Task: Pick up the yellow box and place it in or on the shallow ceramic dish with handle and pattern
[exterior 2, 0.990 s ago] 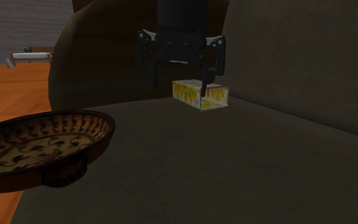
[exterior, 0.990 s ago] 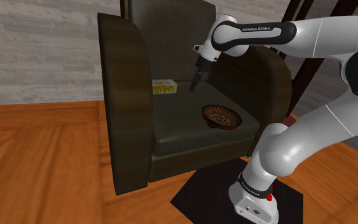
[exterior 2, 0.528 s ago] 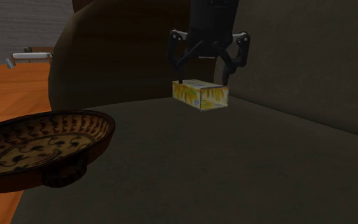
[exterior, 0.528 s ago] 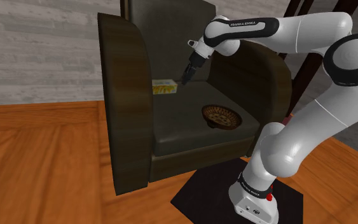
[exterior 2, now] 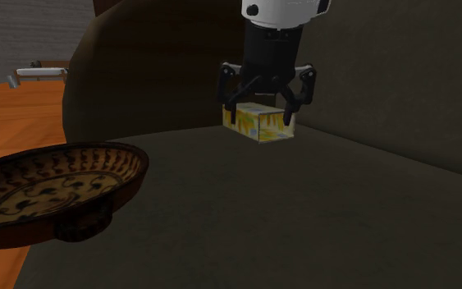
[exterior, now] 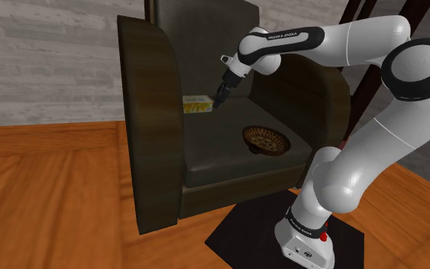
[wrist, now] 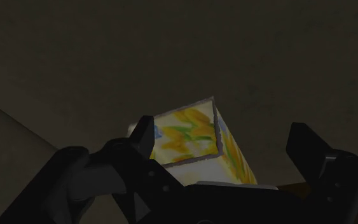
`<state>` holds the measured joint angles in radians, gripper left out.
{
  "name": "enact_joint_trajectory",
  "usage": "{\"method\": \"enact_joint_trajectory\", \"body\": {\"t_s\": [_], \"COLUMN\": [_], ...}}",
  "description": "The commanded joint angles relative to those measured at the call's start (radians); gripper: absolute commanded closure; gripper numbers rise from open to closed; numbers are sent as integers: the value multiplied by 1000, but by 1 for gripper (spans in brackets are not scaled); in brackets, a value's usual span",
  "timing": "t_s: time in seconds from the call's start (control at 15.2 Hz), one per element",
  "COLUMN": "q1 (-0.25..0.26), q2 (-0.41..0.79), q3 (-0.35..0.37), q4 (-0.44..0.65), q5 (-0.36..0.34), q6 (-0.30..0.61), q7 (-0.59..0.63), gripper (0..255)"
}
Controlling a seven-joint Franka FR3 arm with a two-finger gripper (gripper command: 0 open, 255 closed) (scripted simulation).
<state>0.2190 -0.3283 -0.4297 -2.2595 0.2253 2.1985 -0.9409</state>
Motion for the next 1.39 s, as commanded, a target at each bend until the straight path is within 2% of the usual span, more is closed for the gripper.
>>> {"method": "enact_joint_trajectory", "body": {"t_s": [0.0, 0.26, 0.33, 0.92, 1.32], "q1": [0, 0, 0, 0, -4], "q2": [0, 0, 0, 0, -15], "q3": [0, 0, 0, 0, 9], "q4": [-2, -2, -2, -2, 64], "q5": [0, 0, 0, 0, -16], "q6": [2, 2, 2, 2, -74], "q7": [0, 0, 0, 0, 29], "gripper": [0, 0, 255, 255, 255]}}
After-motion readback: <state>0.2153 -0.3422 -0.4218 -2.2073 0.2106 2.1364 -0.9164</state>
